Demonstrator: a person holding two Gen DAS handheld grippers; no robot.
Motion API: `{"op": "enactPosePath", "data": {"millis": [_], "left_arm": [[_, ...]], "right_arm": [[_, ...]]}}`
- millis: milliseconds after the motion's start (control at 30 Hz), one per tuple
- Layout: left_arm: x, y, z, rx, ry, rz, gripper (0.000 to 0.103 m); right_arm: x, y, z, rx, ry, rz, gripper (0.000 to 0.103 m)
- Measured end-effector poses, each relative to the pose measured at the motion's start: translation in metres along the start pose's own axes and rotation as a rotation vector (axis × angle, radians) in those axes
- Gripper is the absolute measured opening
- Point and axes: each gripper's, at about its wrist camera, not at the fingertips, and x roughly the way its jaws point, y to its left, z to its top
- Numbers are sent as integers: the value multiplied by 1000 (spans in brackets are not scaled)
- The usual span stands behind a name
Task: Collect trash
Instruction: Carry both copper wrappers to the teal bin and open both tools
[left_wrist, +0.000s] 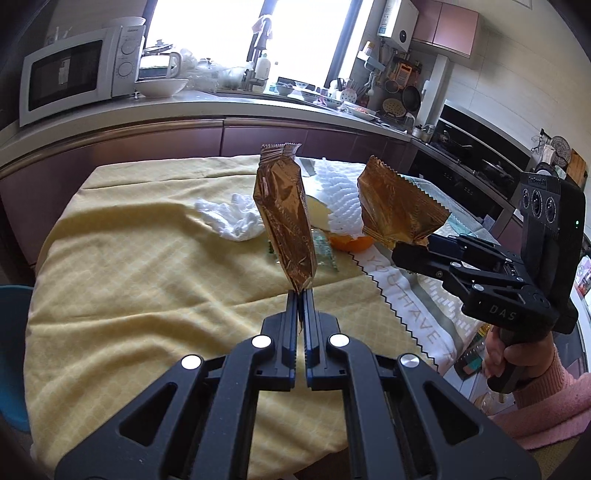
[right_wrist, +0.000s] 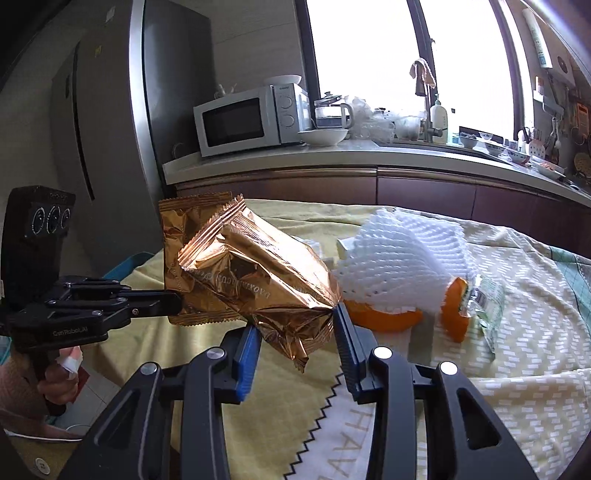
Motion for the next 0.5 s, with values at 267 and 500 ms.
{"op": "enactPosePath", "data": {"millis": [267, 500], "left_arm": [[-57, 44, -16, -79, -62, 116, 3], [-113, 95, -33, -179, -118, 255, 3]], "right_arm": [[29, 49, 23, -71, 28, 151, 37], [57, 100, 45, -157, 57, 285, 37]]}}
